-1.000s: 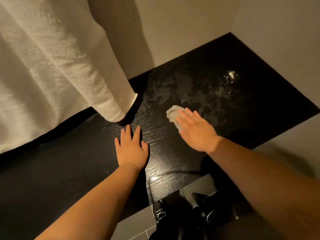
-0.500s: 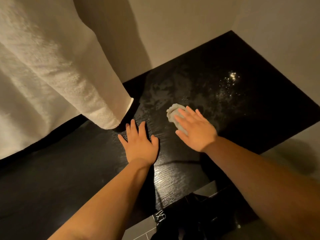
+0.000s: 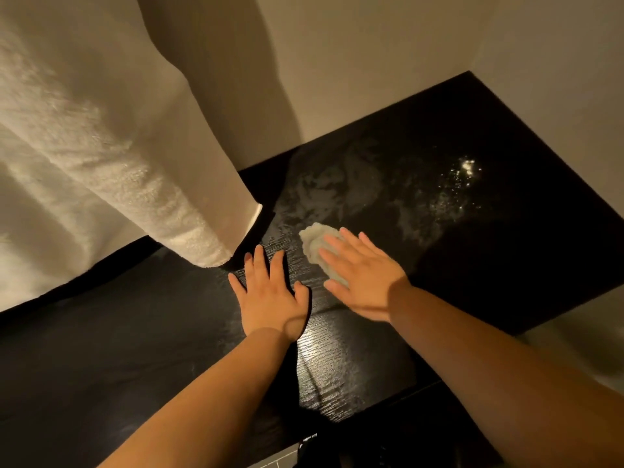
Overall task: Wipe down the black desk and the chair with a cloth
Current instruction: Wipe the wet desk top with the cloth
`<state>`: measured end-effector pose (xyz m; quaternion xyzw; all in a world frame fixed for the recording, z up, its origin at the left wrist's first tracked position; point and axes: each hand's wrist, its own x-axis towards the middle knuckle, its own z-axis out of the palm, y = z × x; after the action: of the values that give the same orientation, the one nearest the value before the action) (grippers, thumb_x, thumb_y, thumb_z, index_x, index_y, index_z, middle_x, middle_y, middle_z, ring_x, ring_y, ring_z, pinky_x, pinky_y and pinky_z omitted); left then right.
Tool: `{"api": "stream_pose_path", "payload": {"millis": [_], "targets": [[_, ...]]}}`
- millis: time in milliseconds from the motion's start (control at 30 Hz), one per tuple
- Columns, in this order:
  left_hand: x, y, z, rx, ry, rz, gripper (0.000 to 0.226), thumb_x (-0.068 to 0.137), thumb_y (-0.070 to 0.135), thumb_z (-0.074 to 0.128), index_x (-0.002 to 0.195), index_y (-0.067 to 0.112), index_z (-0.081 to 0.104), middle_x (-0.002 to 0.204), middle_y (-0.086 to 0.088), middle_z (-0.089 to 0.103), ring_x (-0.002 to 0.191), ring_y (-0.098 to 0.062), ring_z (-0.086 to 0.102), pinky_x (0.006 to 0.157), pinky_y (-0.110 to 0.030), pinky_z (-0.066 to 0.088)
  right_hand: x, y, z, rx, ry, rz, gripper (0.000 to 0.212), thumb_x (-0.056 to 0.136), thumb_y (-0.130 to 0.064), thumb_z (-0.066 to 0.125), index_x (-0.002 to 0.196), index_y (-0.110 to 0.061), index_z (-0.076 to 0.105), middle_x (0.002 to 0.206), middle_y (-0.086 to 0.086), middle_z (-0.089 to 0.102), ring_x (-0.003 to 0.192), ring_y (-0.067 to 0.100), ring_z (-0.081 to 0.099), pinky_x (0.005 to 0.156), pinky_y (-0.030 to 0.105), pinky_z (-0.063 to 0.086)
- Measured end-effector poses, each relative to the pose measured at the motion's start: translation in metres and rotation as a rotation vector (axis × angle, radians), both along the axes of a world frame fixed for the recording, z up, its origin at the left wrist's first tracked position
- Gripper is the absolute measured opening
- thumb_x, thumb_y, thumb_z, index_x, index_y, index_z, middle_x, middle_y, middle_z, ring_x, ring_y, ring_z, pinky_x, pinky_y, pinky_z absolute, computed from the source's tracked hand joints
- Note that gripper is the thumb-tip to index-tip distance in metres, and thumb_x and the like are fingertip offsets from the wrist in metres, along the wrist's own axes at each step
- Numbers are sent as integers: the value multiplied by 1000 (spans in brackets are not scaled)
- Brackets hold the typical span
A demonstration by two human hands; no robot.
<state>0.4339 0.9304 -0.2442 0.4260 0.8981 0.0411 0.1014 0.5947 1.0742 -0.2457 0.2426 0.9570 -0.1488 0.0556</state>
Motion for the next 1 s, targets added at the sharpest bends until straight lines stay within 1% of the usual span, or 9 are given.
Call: {"api": "stream_pose_path", "payload": {"millis": [100, 233, 367, 467, 567, 733, 800, 900, 1000], "targets": [[0, 0, 2, 7, -18, 7, 69, 93, 52, 36, 158, 29, 29, 174, -7, 8, 160, -28, 0, 127, -62, -1, -1, 52, -2, 101, 25, -239, 71, 101, -60, 14, 159, -23, 30, 169, 4, 20, 156, 31, 9, 126, 48, 8], [-1, 2, 3, 7, -18, 4, 69, 92, 53, 36, 157, 30, 29, 173, -6, 8, 160, -28, 0, 127, -61, -2, -16, 73, 3, 105, 19, -455, 63, 105, -51, 21, 159, -20, 30, 168, 11, 20, 155, 36, 13, 126, 49, 8], [0, 2, 1, -8, 2, 2, 72, 91, 55, 34, 158, 31, 29, 174, -6, 8, 160, -28, 1, 127, -62, 0, -22, 19, 5, 53, 15, -171, 64, 102, -44, 17, 162, -23, 22, 171, 6, 10, 157, 30, 0, 128, 46, 1], [-2, 2, 0, -16, -2, 2, 73, 91, 56, 33, 159, 31, 27, 174, -6, 6, 160, -28, -1, 127, -61, -2, -11, 25, 4, 27, -15, 31, 67, 96, -38, 18, 161, -24, 24, 170, 0, 12, 157, 26, 3, 128, 45, 4], [-2, 2, 0, -12, -9, 3, 73, 90, 57, 33, 159, 31, 26, 174, -6, 5, 160, -28, -1, 127, -61, -3, -7, 68, 2, 97, -9, -119, 73, 87, -37, 25, 156, -17, 37, 165, 9, 29, 154, 36, 20, 124, 55, 19], [0, 3, 2, 8, -11, 7, 71, 90, 56, 34, 157, 32, 29, 174, -6, 8, 161, -28, 1, 127, -61, -1, -17, 94, 5, 117, -61, -417, 68, 98, -39, 27, 162, -17, 17, 170, 10, 10, 156, 36, 5, 127, 49, 4], [-1, 2, 1, 14, -15, 9, 71, 90, 55, 34, 157, 31, 30, 174, -6, 9, 160, -29, 2, 127, -61, -1, -27, 67, 6, 126, -52, -358, 69, 96, -39, 24, 162, -18, 20, 170, 11, 11, 156, 37, 6, 127, 50, 5], [-1, 2, 1, 18, -9, 7, 72, 89, 55, 36, 156, 31, 30, 173, -7, 10, 160, -29, 3, 127, -62, 0, -32, 19, 6, 67, -46, -79, 72, 92, -39, 13, 162, -21, 21, 170, 6, 10, 156, 34, 4, 127, 48, 4], [-1, 1, -1, 36, 7, 11, 70, 89, 54, 40, 155, 30, 33, 173, -8, 14, 159, -30, 8, 127, -63, 3, -28, 23, 6, 41, -58, 59, 72, 91, -40, 16, 161, -24, 25, 170, 1, 14, 157, 28, 7, 127, 44, 3]]}}
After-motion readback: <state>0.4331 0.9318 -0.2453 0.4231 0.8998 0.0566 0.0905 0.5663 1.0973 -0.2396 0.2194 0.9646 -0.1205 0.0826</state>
